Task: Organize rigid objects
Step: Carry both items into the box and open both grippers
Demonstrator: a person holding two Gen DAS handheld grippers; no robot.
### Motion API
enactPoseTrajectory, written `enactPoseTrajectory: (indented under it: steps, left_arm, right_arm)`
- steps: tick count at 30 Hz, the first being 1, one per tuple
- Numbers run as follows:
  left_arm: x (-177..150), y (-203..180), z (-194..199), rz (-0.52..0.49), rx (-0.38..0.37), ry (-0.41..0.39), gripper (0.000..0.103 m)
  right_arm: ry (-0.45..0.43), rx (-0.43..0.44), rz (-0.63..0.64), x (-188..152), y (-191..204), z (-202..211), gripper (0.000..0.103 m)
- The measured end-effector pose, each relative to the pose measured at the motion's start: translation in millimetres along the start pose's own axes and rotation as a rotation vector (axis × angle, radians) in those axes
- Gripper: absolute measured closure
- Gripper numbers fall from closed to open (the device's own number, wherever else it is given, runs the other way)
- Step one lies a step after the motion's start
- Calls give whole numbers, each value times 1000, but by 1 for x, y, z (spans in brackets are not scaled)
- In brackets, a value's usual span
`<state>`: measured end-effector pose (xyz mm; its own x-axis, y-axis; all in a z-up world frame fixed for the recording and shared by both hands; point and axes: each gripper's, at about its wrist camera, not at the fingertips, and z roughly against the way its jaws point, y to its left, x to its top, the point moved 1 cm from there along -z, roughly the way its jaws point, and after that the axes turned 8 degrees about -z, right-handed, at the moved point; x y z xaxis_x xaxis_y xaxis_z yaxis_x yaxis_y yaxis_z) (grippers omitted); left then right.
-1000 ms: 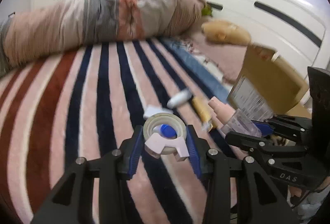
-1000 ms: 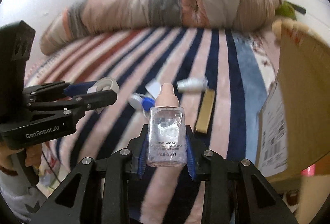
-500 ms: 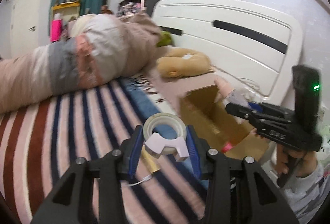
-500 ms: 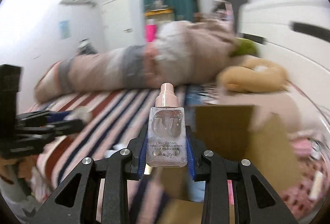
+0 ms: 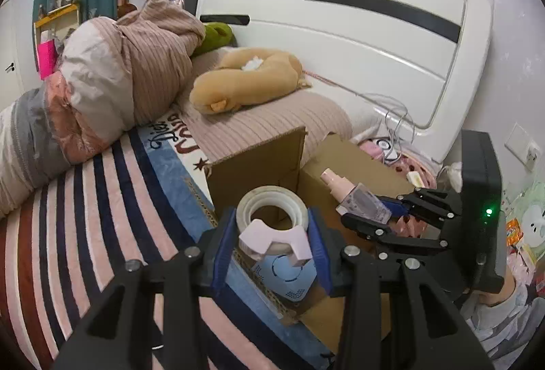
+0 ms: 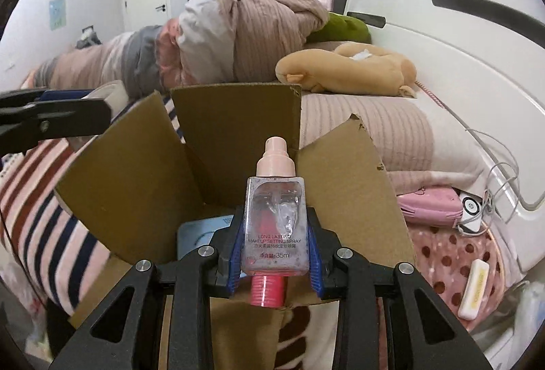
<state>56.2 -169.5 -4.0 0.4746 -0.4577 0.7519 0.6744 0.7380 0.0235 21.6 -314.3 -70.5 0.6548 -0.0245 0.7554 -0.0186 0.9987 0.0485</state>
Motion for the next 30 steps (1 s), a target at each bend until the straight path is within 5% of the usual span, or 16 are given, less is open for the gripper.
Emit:
enactPoseTrajectory:
  steps: [11, 24, 30]
  left_arm:
    - [1, 10, -8, -13, 4, 23, 65]
    - [21, 20, -62, -47, 60, 160, 65]
    - [21, 19, -73, -53, 66, 179, 54]
  right_arm:
    - [-8, -1, 4, 3, 7, 2, 73]
    - [-83, 87, 31, 17, 10, 16, 66]
    - [-76, 86, 8, 21, 0, 9, 66]
